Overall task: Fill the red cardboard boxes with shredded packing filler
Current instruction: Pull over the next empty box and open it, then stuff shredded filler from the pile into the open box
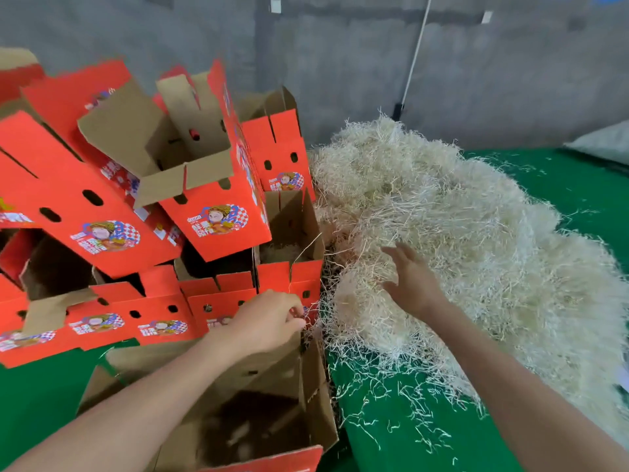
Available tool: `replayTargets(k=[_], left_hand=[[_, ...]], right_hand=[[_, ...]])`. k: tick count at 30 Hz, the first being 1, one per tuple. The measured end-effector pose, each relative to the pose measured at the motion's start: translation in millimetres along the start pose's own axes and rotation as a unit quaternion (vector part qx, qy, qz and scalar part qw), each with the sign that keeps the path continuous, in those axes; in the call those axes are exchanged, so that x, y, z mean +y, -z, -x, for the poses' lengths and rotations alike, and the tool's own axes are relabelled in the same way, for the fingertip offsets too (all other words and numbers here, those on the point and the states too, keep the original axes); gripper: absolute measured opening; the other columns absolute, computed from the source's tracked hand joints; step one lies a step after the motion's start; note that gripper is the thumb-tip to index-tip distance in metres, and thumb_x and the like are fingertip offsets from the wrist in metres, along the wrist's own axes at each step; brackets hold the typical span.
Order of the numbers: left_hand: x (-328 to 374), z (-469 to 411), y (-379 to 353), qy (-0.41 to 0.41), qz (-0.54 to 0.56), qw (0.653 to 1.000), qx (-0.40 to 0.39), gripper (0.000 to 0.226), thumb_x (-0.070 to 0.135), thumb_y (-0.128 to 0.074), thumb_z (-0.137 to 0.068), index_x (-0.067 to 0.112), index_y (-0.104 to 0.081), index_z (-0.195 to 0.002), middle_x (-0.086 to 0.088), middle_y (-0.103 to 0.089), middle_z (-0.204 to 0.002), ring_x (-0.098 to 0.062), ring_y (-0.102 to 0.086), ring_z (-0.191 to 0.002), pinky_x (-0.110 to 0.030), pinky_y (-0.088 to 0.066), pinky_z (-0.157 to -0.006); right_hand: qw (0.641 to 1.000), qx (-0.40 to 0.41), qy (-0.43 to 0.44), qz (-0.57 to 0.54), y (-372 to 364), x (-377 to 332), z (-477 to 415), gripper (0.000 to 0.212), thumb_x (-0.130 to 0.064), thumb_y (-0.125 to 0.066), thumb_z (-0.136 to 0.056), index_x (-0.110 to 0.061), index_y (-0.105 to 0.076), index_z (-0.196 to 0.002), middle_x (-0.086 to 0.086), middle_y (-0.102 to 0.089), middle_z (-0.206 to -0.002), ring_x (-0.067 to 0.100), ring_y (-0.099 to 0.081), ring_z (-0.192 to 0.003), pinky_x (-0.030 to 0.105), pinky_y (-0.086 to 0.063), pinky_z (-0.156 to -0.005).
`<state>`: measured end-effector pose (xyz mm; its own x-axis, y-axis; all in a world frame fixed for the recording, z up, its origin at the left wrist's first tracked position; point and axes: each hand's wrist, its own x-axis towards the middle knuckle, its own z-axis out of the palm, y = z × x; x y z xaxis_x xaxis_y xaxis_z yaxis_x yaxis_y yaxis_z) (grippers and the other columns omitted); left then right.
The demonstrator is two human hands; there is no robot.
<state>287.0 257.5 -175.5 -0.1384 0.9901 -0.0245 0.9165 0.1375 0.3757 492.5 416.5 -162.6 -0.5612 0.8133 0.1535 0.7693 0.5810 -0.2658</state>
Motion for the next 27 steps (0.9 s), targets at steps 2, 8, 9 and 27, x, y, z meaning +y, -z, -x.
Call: replayTargets(k=[2,8,9,27], left_hand=[[19,-19,1,-0.010,0.025,1.000,0.011,0.019,0.035,-0.057,-0.089,0.026,-0.064,-0.105,0.012,-0.068,-0.092,0.001,-0.056,-0.074,-0.021,-0.047,-0.067],[54,-71,6,-0.014,0.086,0.996,0.018,0.029,0.037,-0.056,-0.088,0.027,-0.058,-0.115,0.012,-0.062,-0.096,-0.004,-0.059,-0.079,-0.032,-0.054,-0.075],[54,-78,7,-0.014,0.079,0.996,0.027,0.033,0.038,-0.056,-0.087,0.028,-0.056,-0.119,0.010,-0.062,-0.104,-0.005,-0.058,-0.084,-0.032,-0.053,-0.079],[115,-188,48,-0.011,0.462,0.885,0.066,0.103,0.047,-0.088,-0.043,0.036,-0.043,-0.135,-0.002,-0.050,-0.137,-0.021,-0.042,-0.130,-0.044,-0.035,-0.107]], right_hand=[[0.996,-0.003,-0.002,0.085,13,13,-31,0.097,-0.024,-0.069,-0.079,-0.033,0.000,-0.147,0.009,0.014,-0.155,0.034,0.010,-0.141,0.045,0.003,-0.110],[0.983,-0.066,-0.021,0.171,19,39,-114,0.141,-0.058,-0.080,-0.052,-0.037,0.032,-0.137,0.018,0.042,-0.139,0.048,0.032,-0.127,0.060,0.018,-0.098],[0.982,-0.076,-0.028,0.172,15,44,-124,0.142,-0.060,-0.080,-0.048,-0.038,0.029,-0.137,0.018,0.040,-0.140,0.048,0.031,-0.128,0.062,0.020,-0.095],[0.908,0.043,0.120,-0.400,115,14,-117,0.029,-0.001,-0.072,-0.074,-0.020,-0.055,-0.061,-0.014,-0.057,-0.053,-0.005,-0.052,-0.051,0.010,-0.037,-0.049]])
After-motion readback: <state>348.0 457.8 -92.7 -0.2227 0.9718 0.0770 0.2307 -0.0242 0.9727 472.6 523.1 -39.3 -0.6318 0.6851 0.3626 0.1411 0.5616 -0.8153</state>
